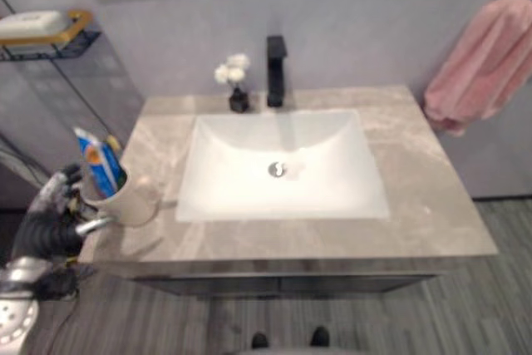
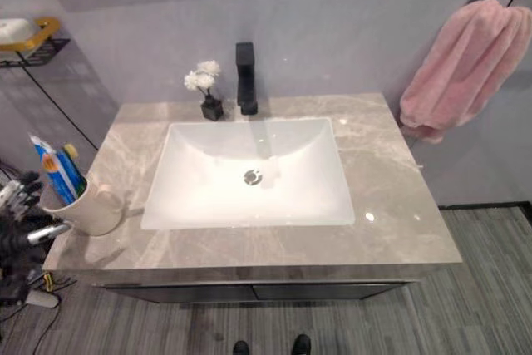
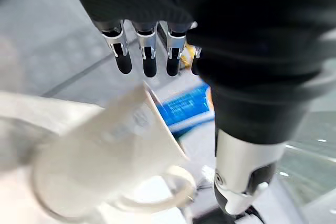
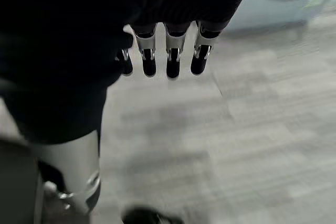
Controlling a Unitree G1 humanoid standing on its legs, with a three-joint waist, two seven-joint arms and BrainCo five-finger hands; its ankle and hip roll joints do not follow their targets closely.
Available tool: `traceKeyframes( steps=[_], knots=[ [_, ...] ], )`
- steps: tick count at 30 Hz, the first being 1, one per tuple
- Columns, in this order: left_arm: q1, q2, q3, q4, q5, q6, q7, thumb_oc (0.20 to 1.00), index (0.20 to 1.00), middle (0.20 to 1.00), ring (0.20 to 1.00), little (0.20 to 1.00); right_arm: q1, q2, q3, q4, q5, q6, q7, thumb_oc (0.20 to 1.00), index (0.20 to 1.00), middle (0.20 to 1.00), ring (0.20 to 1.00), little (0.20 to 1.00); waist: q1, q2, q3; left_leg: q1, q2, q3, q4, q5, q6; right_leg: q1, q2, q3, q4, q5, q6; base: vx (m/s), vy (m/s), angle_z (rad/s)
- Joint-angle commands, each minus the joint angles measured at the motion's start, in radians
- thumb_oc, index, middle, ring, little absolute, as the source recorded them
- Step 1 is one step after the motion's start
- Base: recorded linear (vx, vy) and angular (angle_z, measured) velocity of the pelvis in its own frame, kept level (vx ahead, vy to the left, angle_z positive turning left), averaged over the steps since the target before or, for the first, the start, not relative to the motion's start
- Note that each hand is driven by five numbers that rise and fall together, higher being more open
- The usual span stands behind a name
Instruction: Put brush and paste in cup on sink, flatten towel.
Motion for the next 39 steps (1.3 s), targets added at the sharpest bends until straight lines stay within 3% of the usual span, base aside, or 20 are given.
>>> traceKeyframes(
  steps=[1, 9, 13, 14, 15, 26, 27, 34, 39],
  knots=[
    [-0.026, 0.007, 0.097, -0.084, -0.046, -0.043, -0.004, 1.000, 1.000, 1.000, 1.000, 1.000, -0.030, -0.029, 0.005, 0.069, 0.022, 0.000, 0.015, 1.000, 1.000, 1.000, 1.000, 1.000, 0.014, -0.041, -0.003, -0.039, 0.050, 0.003, 0.012, -0.033, -0.041, 0.053, -0.069, -0.013, 0.005, -0.062, 0.072, 0.00, -0.013, 0.10],
    [-0.036, -0.006, 0.136, -0.097, 0.050, -0.057, 0.056, 1.000, 1.000, 1.000, 1.000, 1.000, -0.074, -0.048, -0.027, 0.039, 0.109, -0.020, -0.003, 1.000, 1.000, 1.000, 1.000, 1.000, 0.028, -0.040, -0.004, -0.049, 0.045, 0.005, 0.012, -0.031, -0.040, 0.042, -0.078, -0.011, 0.005, -0.054, 0.076, -0.01, 0.003, 0.03],
    [-0.034, -0.036, 0.144, -0.121, 0.010, -0.061, 0.048, 1.000, 1.000, 1.000, 1.000, 1.000, -0.098, -0.065, -0.010, 0.034, 0.105, -0.020, -0.005, 1.000, 1.000, 1.000, 1.000, 1.000, 0.044, -0.043, -0.005, -0.059, 0.045, 0.017, 0.012, -0.030, -0.039, 0.026, -0.080, 0.000, 0.005, -0.049, 0.078, -0.04, 0.013, -0.02],
    [-0.033, -0.041, 0.138, -0.124, -0.009, -0.061, 0.040, 0.875, 0.875, 0.875, 0.875, 0.875, -0.102, -0.067, -0.004, 0.030, 0.103, -0.021, -0.006, 1.000, 1.000, 1.000, 1.000, 1.000, 0.047, -0.045, -0.004, -0.061, 0.046, 0.019, 0.012, -0.029, -0.040, 0.023, -0.080, 0.002, 0.005, -0.048, 0.077, -0.03, -0.011, -0.04],
    [-0.023, -0.050, 0.124, -0.140, -0.050, -0.060, 0.016, 0.200, 0.200, 0.200, 0.200, 0.200, -0.104, -0.069, 0.002, 0.023, 0.104, -0.021, -0.001, 1.000, 1.000, 1.000, 1.000, 1.000, 0.050, -0.047, 0.000, -0.064, 0.048, 0.019, 0.012, -0.028, -0.040, 0.021, -0.078, 0.004, 0.005, -0.047, 0.075, -0.02, -0.011, -0.04],
    [0.003, -0.020, 0.143, -0.183, -0.143, -0.064, -0.039, 0.200, 0.200, 0.200, 0.200, 0.200, -0.099, -0.069, 0.025, 0.011, 0.085, -0.024, 0.008, 1.000, 1.000, 1.000, 1.000, 1.000, 0.056, -0.053, 0.008, -0.069, 0.053, 0.006, 0.012, -0.022, -0.045, 0.023, -0.072, -0.007, 0.005, -0.052, 0.070, 0.00, -0.010, 0.01],
    [0.021, -0.003, 0.116, -0.182, -0.220, -0.053, -0.083, 0.200, 0.200, 0.200, 0.200, 0.200, -0.101, -0.072, 0.032, -0.006, 0.088, -0.030, 0.017, 1.000, 1.000, 1.000, 1.000, 1.000, 0.059, -0.052, 0.015, -0.075, 0.055, 0.002, 0.012, -0.017, -0.047, 0.016, -0.069, -0.008, 0.005, -0.049, 0.071, 0.00, -0.038, 0.03],
    [0.098, 0.050, 0.094, -0.196, -0.223, -0.041, -0.152, 0.200, 0.200, 0.200, 0.200, 0.200, -0.101, -0.073, 0.039, -0.009, 0.064, -0.032, 0.022, 1.000, 1.000, 1.000, 1.000, 1.000, 0.066, -0.048, 0.018, -0.079, 0.055, 0.004, 0.012, -0.015, -0.048, 0.011, -0.069, -0.008, 0.005, -0.044, 0.076, 0.00, -0.006, 0.00],
    [0.110, 0.034, 0.014, -0.183, -0.306, -0.015, -0.202, 0.200, 0.200, 0.200, 0.200, 0.200, -0.103, -0.069, 0.050, -0.019, 0.063, -0.038, 0.026, 1.000, 1.000, 1.000, 1.000, 1.000, 0.065, -0.047, 0.025, -0.079, 0.055, 0.002, 0.012, -0.014, -0.050, 0.011, -0.070, -0.009, 0.005, -0.045, 0.077, 0.00, 0.000, 0.00]
  ],
)
